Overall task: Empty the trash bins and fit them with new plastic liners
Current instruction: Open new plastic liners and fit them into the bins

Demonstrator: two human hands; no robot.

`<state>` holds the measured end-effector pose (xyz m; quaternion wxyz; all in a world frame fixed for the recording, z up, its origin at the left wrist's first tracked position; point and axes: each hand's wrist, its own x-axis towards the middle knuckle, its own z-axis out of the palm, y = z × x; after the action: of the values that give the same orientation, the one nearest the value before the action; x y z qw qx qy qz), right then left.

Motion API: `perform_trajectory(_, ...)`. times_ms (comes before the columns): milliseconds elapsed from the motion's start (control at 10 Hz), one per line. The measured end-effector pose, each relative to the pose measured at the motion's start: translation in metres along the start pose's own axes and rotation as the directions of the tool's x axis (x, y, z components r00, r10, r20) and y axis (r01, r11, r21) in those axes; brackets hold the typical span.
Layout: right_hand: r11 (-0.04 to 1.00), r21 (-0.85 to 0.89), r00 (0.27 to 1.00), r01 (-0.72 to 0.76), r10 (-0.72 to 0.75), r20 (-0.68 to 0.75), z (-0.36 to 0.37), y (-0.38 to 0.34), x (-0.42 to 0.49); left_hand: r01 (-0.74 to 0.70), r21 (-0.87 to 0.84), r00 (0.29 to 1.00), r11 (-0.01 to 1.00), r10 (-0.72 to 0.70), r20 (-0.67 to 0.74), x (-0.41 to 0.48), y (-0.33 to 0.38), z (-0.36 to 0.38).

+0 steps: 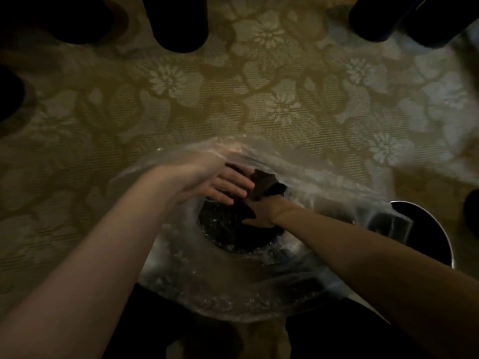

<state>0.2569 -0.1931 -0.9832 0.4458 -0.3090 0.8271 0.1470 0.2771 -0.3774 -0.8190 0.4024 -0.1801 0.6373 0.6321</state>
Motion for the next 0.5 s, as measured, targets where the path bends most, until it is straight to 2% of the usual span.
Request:
perform_trajectory(100, 0.999, 0.019, 0.998, 0.026, -0.027, 0.061, 0.008, 0.001, 0.012, 0.016, 0.014, 0.989, 1.000, -0.014, -0.150, 0.010, 0.005, 0.005)
perform_trajectory(200, 0.995, 0.074, 0.986, 0.067, -0.077, 0.145, 0.007, -0.008, 0.031, 0.064, 0.064, 0.970, 0.996, -0.047, -0.239, 0.026, 0.001, -0.002)
perform_trajectory(300, 0.993, 0.111, 0.985, 0.044, -0.062, 0.164, 0.009, -0.014, 0.041, 0.078, 0.171, 0.947, 0.982, -0.020, -0.319, 0.042, -0.017, -0.014)
perform_trajectory(500, 0.979, 0.204, 0.990, -0.002, -0.027, 0.138, 0.015, -0.022, 0.049, -0.002, 0.365, 0.908, 0.931, 0.155, -0.390, 0.045, -0.054, -0.025)
